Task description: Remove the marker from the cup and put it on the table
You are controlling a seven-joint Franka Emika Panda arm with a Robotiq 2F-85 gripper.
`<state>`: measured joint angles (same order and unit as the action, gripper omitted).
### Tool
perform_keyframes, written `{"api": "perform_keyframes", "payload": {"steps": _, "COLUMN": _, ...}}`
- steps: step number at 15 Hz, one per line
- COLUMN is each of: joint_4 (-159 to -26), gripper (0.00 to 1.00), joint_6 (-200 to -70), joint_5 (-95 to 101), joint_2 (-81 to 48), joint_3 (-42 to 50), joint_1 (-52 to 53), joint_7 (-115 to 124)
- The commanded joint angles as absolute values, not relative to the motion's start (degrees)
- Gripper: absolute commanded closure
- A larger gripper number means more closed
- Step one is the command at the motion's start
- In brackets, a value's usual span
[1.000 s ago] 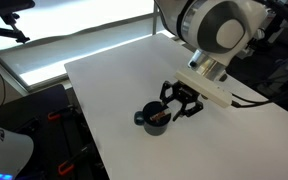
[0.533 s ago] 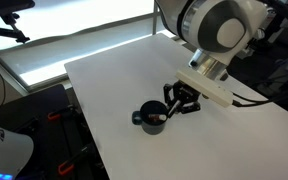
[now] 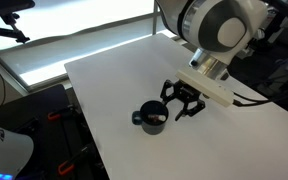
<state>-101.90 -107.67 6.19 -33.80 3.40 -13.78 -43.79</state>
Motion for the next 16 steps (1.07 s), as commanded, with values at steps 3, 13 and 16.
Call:
{"api": "perform_keyframes", "payload": {"steps": 3, "joint_4": -102.9, "gripper": 0.02, "joint_6": -107.6, "joint_5": 6.7, "joint_2": -32.8, "joint_3": 3.3, "joint_1": -13.9, "joint_7": -43.2}}
{"api": "perform_keyframes", "payload": {"steps": 13, "joint_4": -106.3, "gripper": 0.03, "joint_6": -106.9, "joint_5": 6.0, "joint_2": -30.7, "joint_3": 3.6, "joint_1": -14.1, "joint_7": -41.1}}
{"api": "perform_keyframes", "payload": {"steps": 16, "joint_4": -107.3, "gripper": 0.07, "joint_6": -106.6, "joint_5": 6.1, "joint_2": -30.4, "joint_3": 3.7, "joint_1": -14.2, "joint_7": -40.3}}
